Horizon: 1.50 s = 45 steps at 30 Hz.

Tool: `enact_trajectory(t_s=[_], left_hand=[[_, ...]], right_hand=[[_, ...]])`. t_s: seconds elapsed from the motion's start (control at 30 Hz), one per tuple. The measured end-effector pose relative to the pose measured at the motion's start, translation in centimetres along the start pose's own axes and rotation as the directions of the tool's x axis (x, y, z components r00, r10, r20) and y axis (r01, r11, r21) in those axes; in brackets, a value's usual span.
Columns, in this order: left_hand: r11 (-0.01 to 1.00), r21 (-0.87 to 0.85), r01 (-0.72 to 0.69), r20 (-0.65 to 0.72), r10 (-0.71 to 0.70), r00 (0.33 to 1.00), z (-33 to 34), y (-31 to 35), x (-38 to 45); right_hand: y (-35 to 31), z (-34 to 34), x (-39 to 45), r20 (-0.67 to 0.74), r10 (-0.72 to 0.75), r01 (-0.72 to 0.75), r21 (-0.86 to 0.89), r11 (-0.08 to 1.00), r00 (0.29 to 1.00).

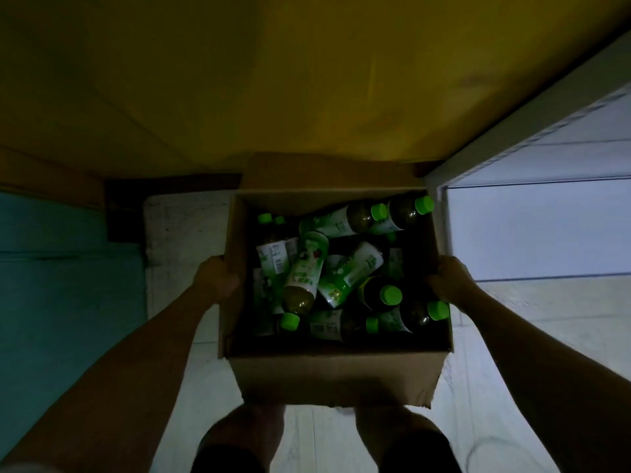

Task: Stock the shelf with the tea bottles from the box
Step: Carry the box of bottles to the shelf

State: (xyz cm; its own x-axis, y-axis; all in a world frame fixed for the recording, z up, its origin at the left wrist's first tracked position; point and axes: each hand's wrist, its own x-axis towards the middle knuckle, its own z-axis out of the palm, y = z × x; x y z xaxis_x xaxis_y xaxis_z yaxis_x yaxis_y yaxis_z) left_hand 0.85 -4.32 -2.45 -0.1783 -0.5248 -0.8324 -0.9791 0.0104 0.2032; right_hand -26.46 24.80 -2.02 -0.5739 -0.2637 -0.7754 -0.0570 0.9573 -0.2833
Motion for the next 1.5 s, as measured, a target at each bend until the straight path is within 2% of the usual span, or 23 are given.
enact_trajectory(t_s=[0.2,0.3,0.4,0.5,0.63,0.8,0.97,1.2,1.33,1.5], left_hand=[[0.976,0.143,-0.162,0.084,0.152,0.985,-11.7,4.9,-18.9],[0.948,0.238,-0.209,0.066,0.199,0.978,-16.3,7.5,-26.8],[0.921,0.291,-0.257,0.076,0.246,0.966,-19.3,8.7,-31.9],[0.891,0.311,-0.332,0.144,0.301,0.943,-20.9,10.1,-35.3],[0.838,0.403,-0.367,0.237,0.292,0.927,-20.9,11.6,-37.8],[0.766,0.485,-0.422,0.318,0.295,0.901,-17.8,11.6,-40.1],[0.655,0.569,-0.498,0.318,0.383,0.867,-14.4,13.6,-42.6],[0.566,0.613,-0.551,0.335,0.446,0.83,-5.9,15.3,-47.0],[0.513,0.614,-0.599,0.363,0.491,0.792,0.6,17.0,-51.3],[0.375,0.629,-0.681,0.44,0.55,0.709,8.6,22.0,-57.7]], right_hand=[[-2.4,-10.1,-20.3,-0.078,0.05,-0.049,0.024,0.999,0.996],[-2.9,-12.9,-29.2,-0.118,0.084,-0.081,0.029,0.996,0.99],[-3.4,-14.0,-36.7,-0.154,0.126,-0.114,0.085,0.99,0.98],[-3.1,-14.3,-42.5,-0.197,0.175,-0.14,0.178,0.974,0.965],[-1.2,-12.6,-47.7,-0.215,0.273,-0.202,0.302,0.932,0.938],[2.0,-9.8,-52.4,-0.248,0.342,-0.241,0.359,0.901,0.906],[5.8,-8.3,-55.3,-0.268,0.402,-0.255,0.45,0.856,0.875],[15.3,-5.6,-57.8,-0.239,0.462,-0.263,0.569,0.779,0.854],[22.6,-7.1,-60.9,-0.233,0.49,-0.26,0.619,0.741,0.84],[31.7,-11.5,-64.6,-0.277,0.53,-0.264,0.63,0.73,0.801]])
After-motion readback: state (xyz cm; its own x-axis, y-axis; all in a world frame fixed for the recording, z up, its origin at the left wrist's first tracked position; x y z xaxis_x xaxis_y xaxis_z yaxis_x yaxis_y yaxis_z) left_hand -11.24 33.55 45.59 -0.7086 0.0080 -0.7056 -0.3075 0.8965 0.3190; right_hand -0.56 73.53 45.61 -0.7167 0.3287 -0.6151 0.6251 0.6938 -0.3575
